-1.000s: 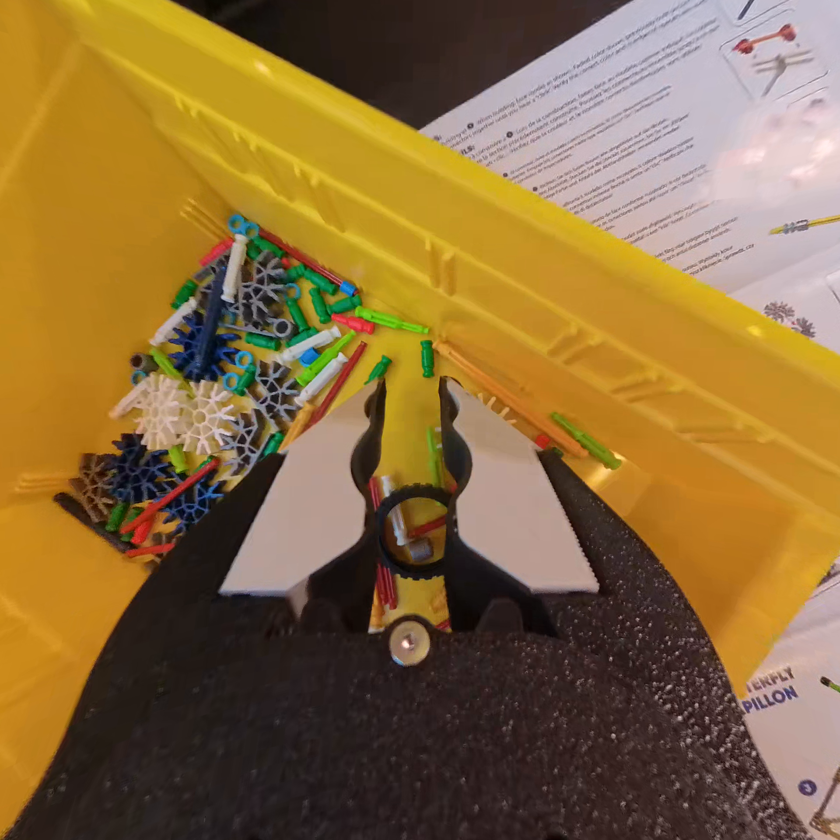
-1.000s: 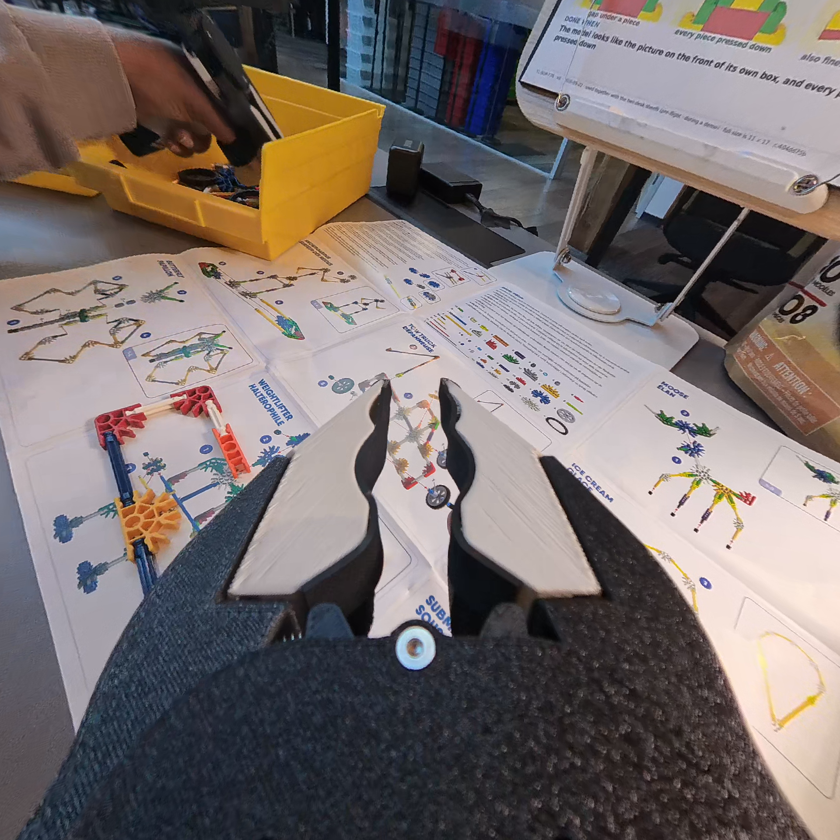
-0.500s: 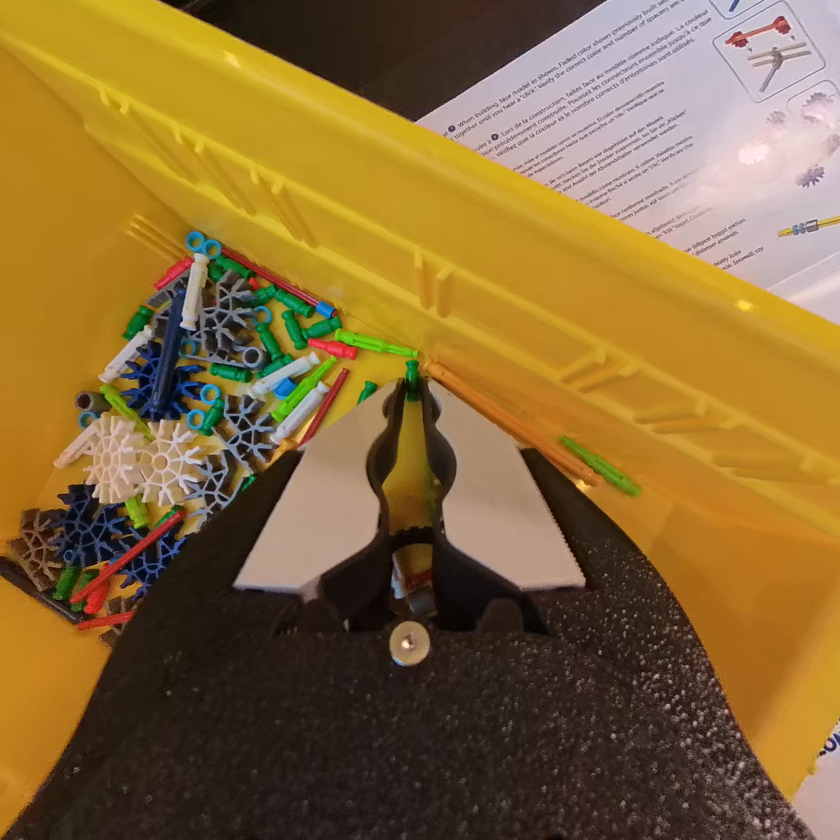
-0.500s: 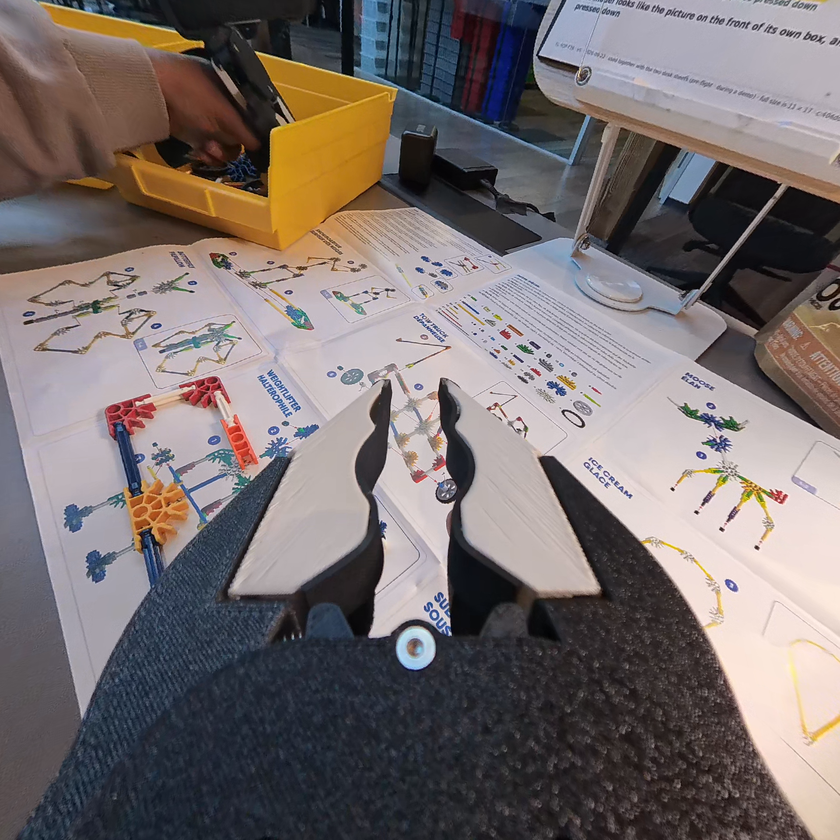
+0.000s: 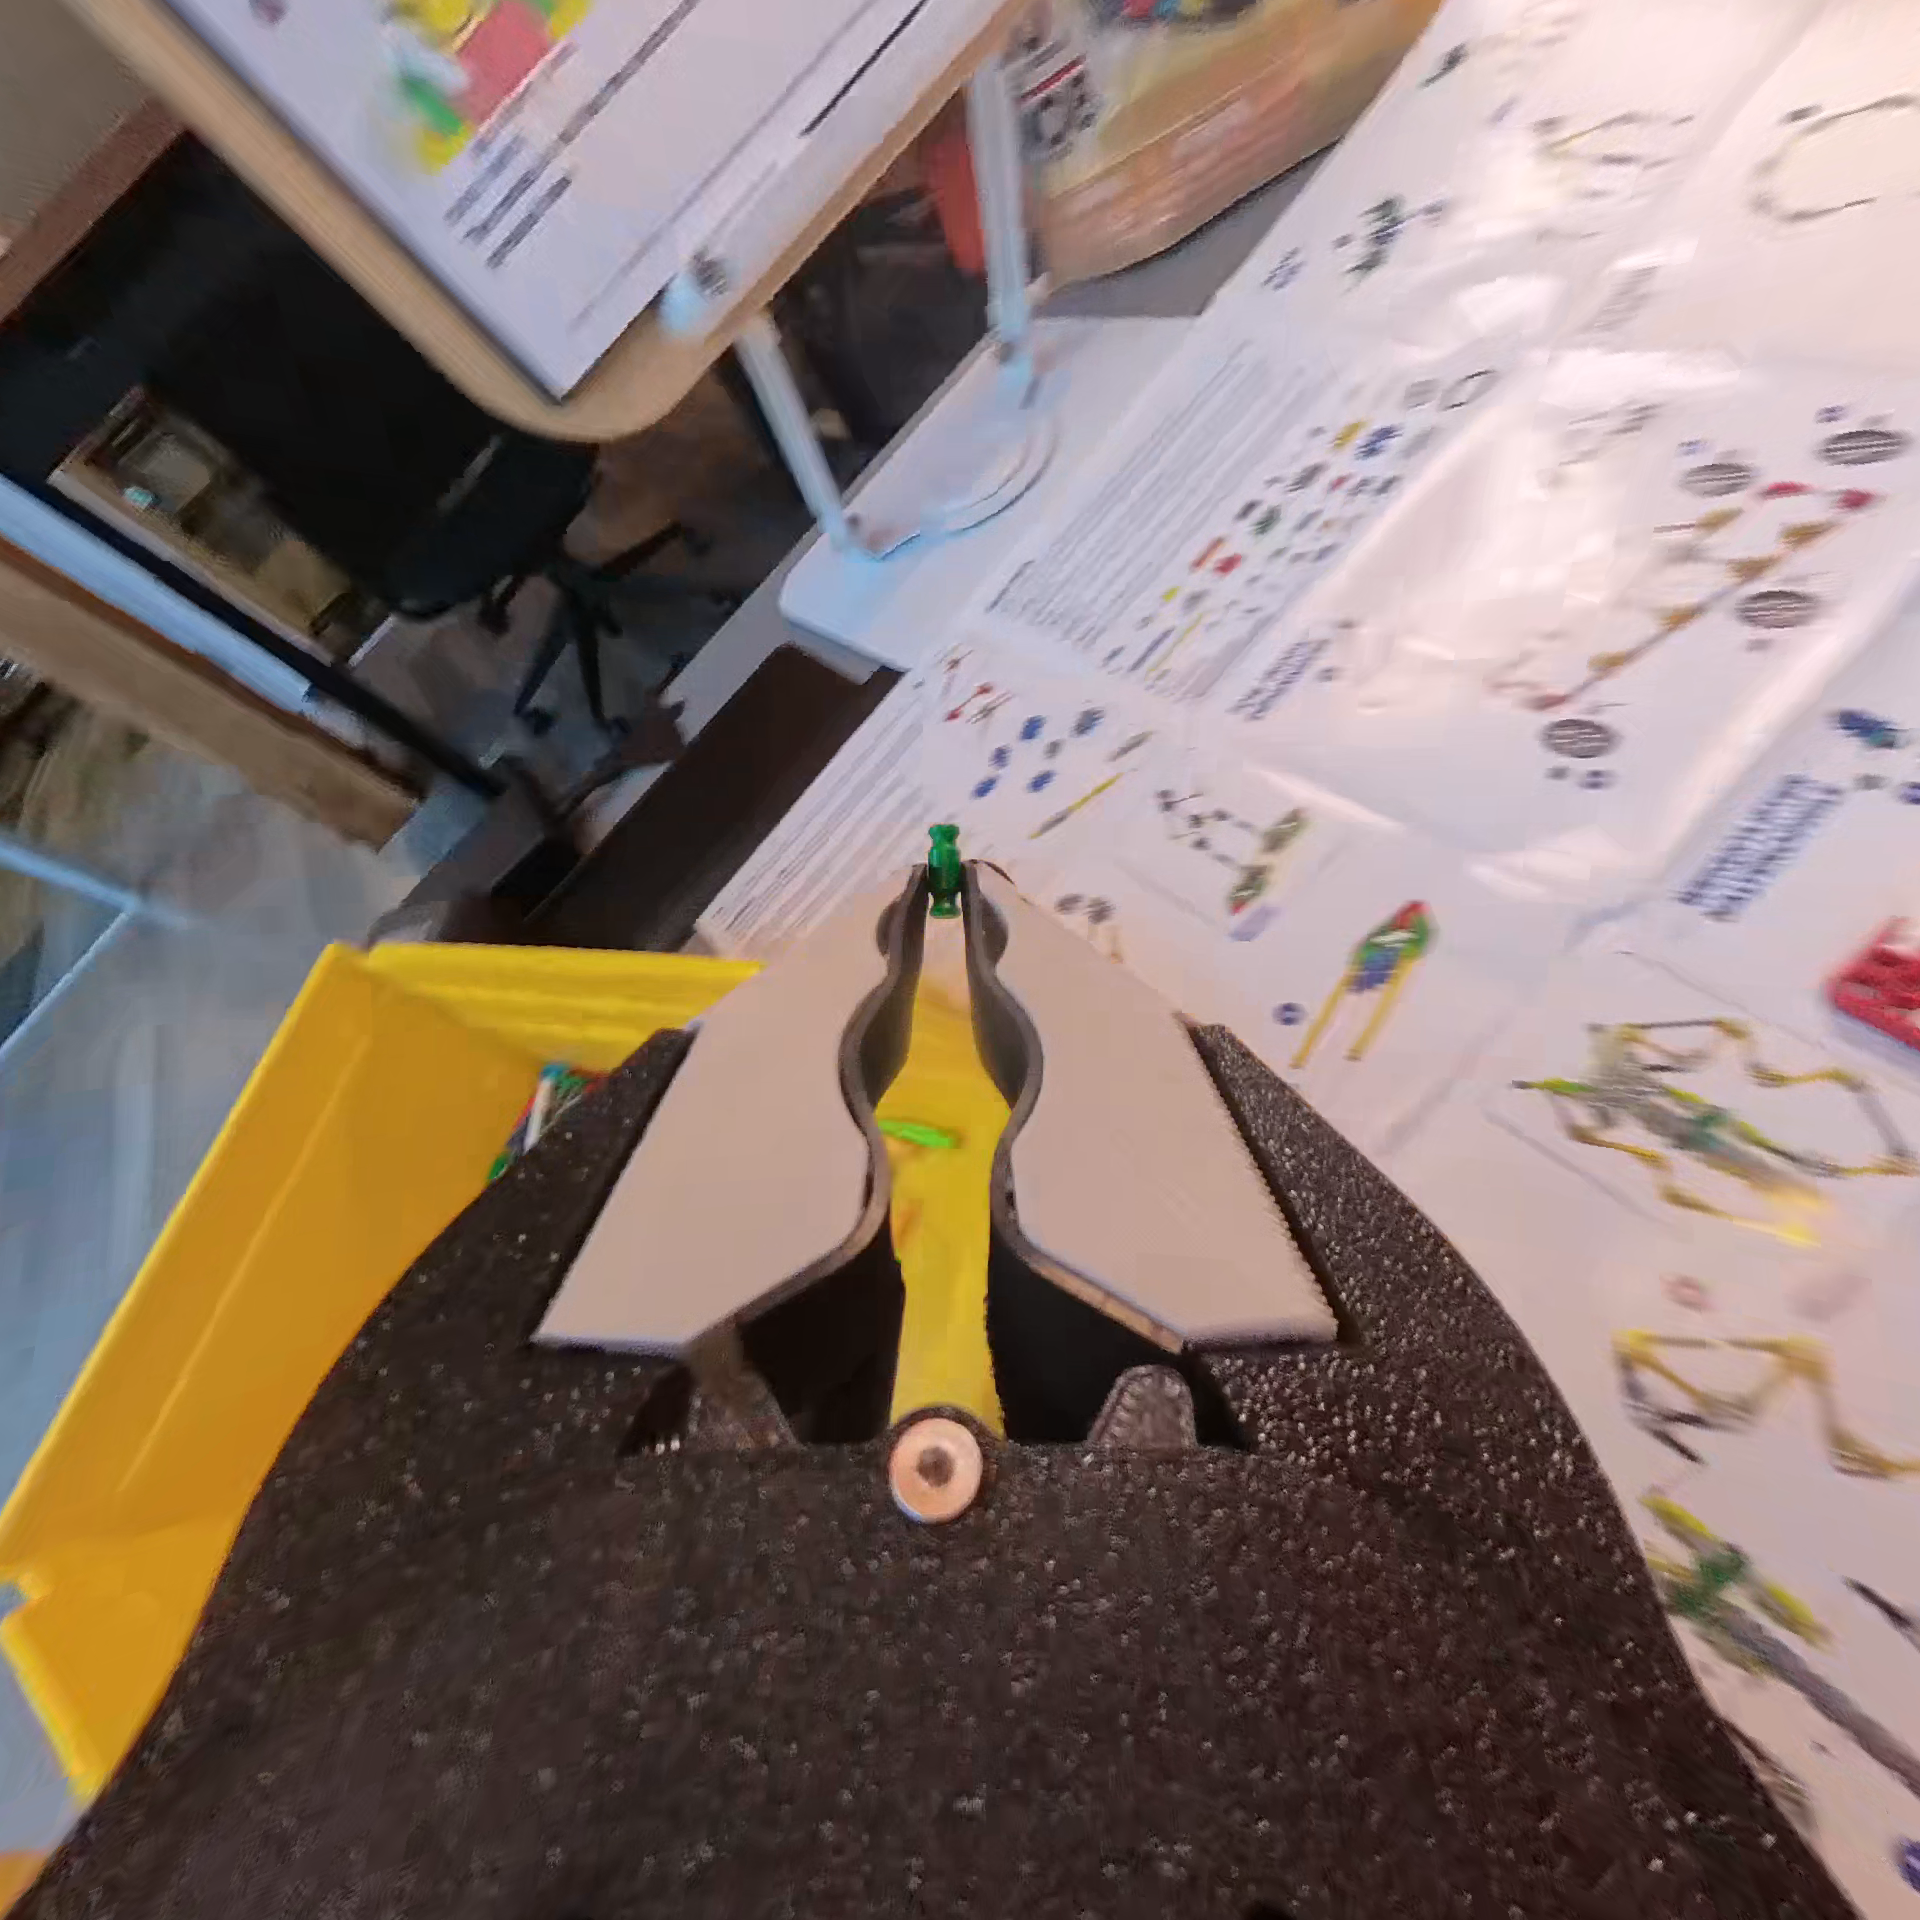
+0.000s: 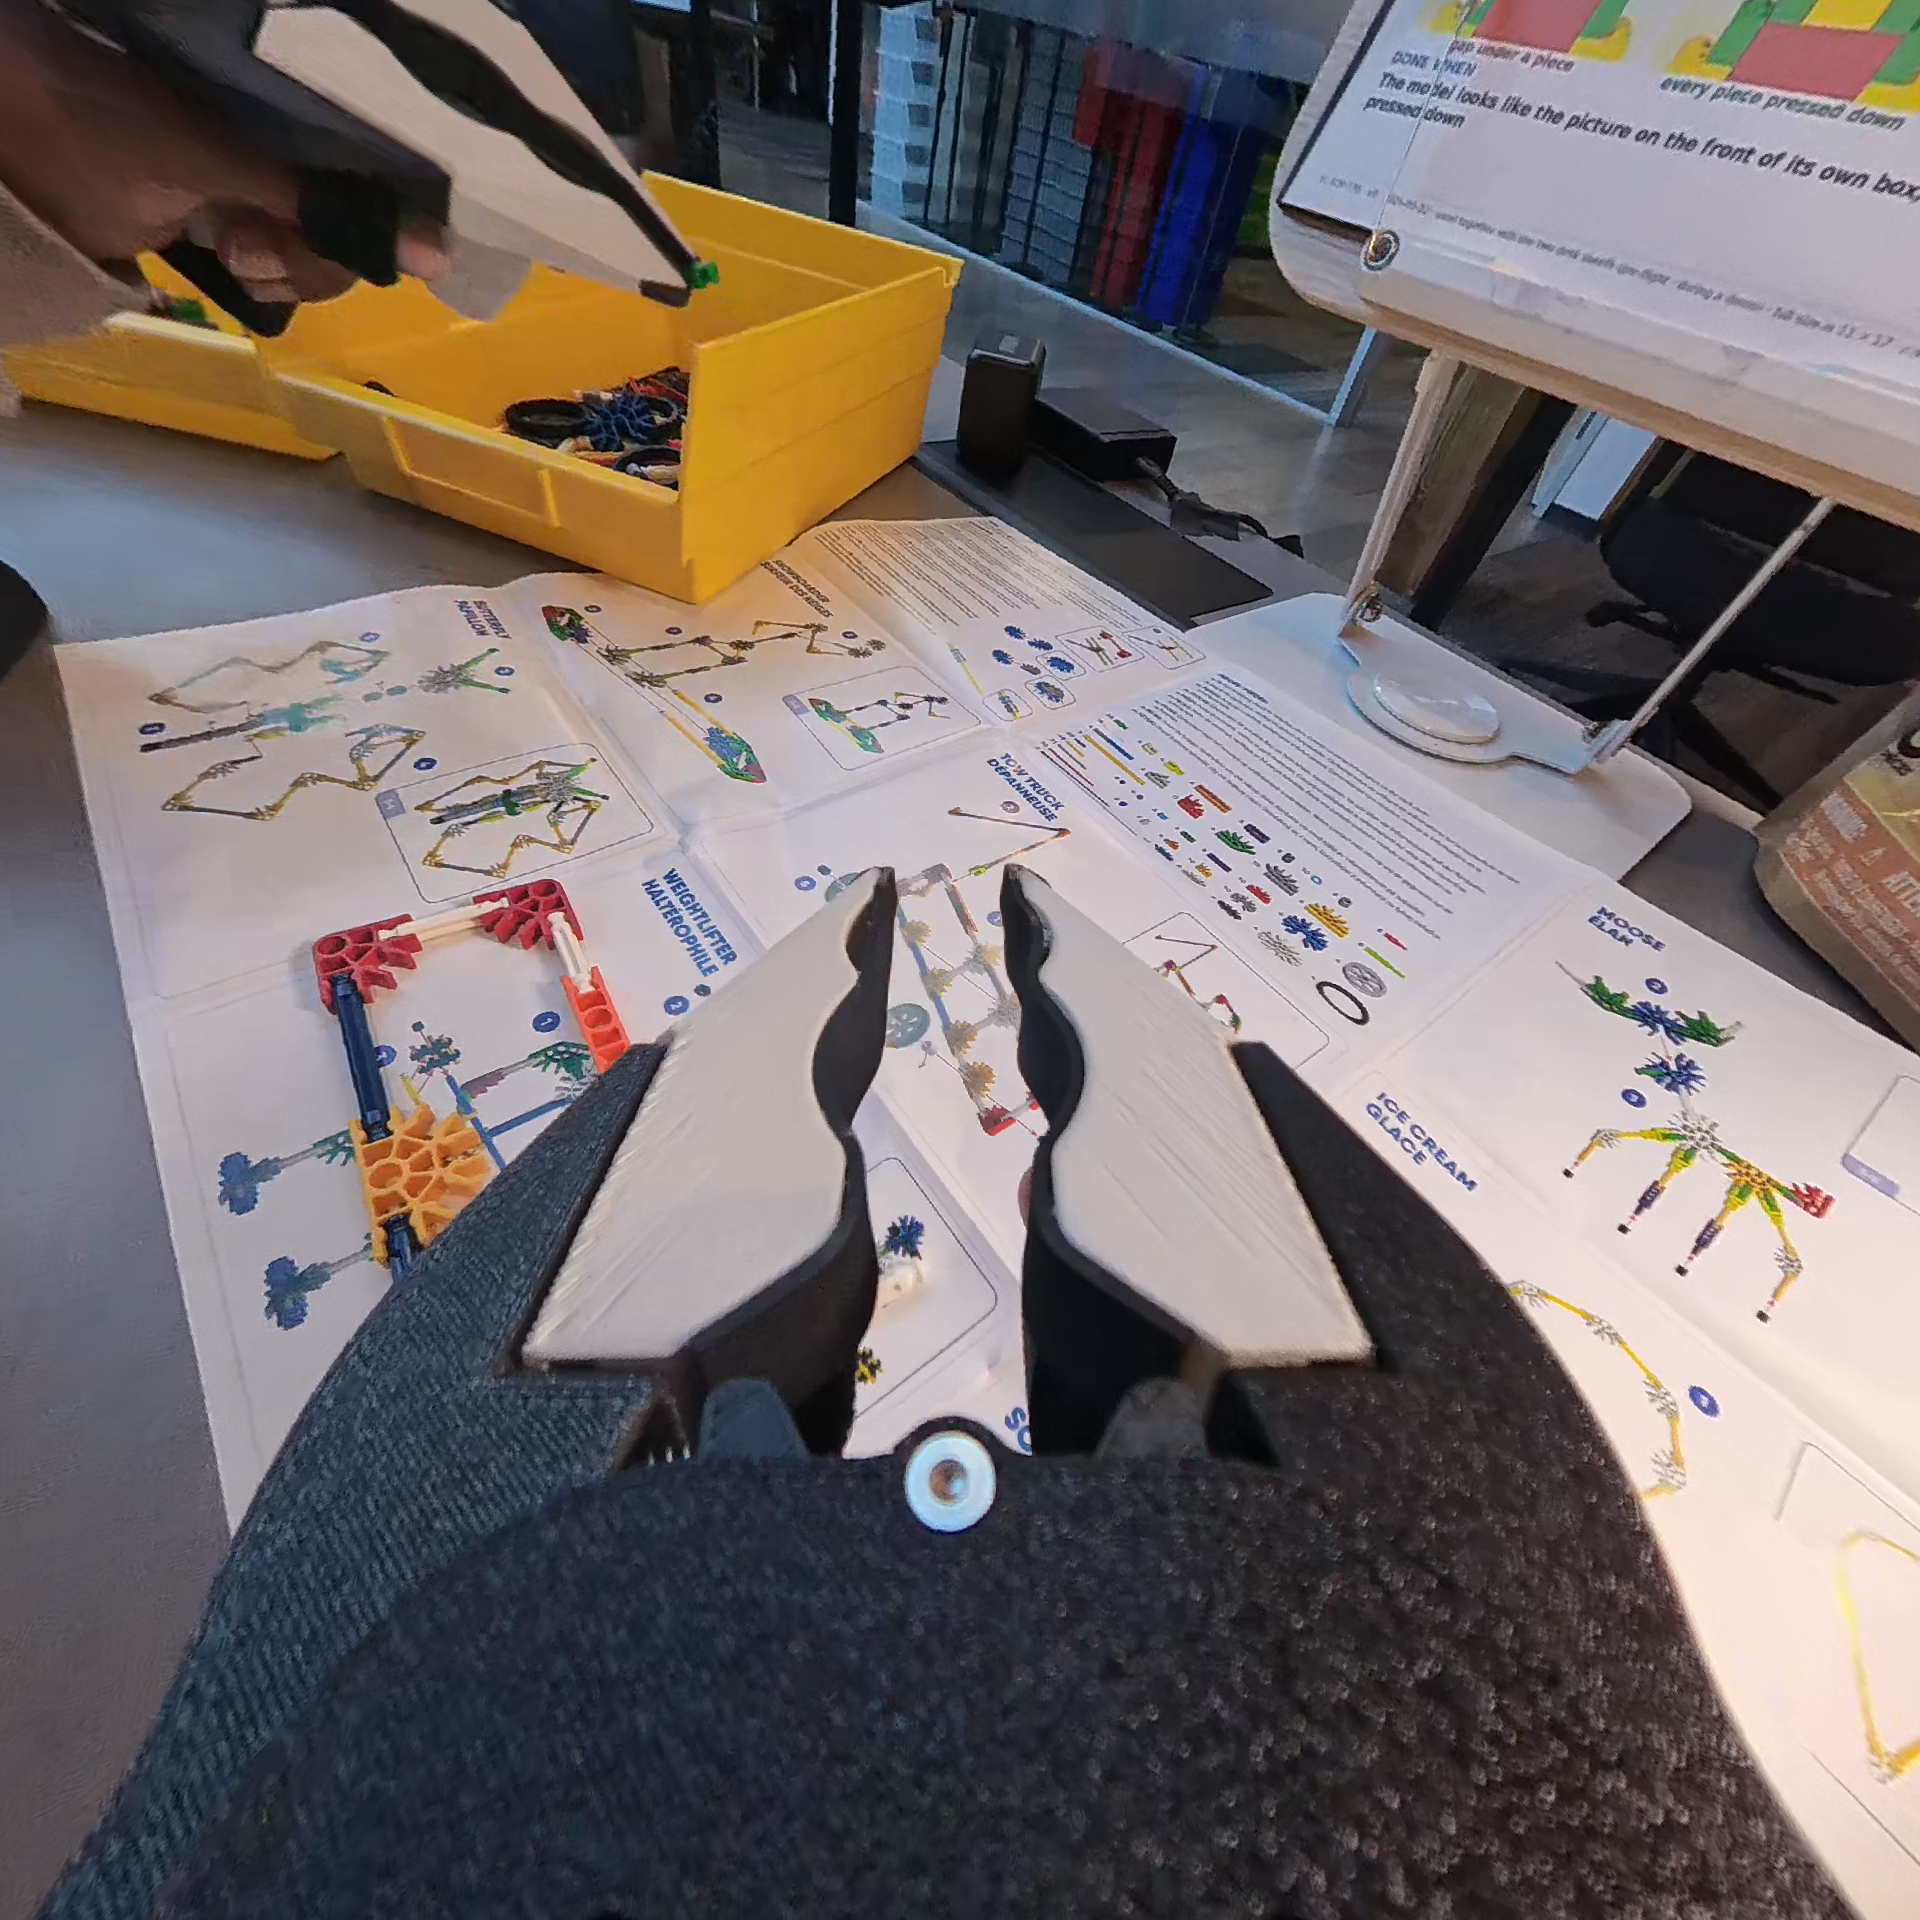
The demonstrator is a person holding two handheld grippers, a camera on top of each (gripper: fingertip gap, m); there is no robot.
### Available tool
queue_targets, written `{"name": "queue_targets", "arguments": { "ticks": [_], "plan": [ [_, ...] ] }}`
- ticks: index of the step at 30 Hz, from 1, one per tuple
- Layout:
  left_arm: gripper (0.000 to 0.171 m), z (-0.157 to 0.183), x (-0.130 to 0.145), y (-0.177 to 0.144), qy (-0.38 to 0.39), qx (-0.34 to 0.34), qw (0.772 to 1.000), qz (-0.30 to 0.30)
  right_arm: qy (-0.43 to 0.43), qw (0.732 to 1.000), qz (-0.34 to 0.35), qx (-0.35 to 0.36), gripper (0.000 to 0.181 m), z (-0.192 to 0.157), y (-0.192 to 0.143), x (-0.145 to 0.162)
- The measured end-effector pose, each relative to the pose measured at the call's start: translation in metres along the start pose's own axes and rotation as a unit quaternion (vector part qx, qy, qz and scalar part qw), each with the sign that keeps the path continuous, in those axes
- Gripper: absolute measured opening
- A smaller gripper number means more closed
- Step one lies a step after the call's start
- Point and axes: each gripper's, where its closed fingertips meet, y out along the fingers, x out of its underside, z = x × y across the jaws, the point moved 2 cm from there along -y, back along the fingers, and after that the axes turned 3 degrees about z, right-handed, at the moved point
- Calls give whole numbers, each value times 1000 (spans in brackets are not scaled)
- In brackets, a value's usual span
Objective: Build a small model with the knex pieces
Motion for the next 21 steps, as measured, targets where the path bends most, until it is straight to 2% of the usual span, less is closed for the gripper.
{"name": "queue_targets", "arguments": {
  "ticks": [5, 9, 14, 18, 21],
  "plan": [
    [4, 104, -22, -1, 60, 112, 991, 49, -5, 999, 9, -46, 20, -18, 0, -5],
    [4, 160, -25, 5, 98, 168, 978, 68, -36, 991, 14, -131, 18, -55, 0, -8],
    [4, 198, -15, 5, 151, 215, 963, 66, -122, 976, -29, -177, 16, -90, 8, 9],
    [4, 208, -15, 0, 162, 232, 956, 74, -175, 965, -56, -187, 15, -102, 14, 21],
    [4, 212, -14, -2, 165, 243, 953, 74, -189, 961, -65, -189, 6, -106, 16, 25]
  ]
}}
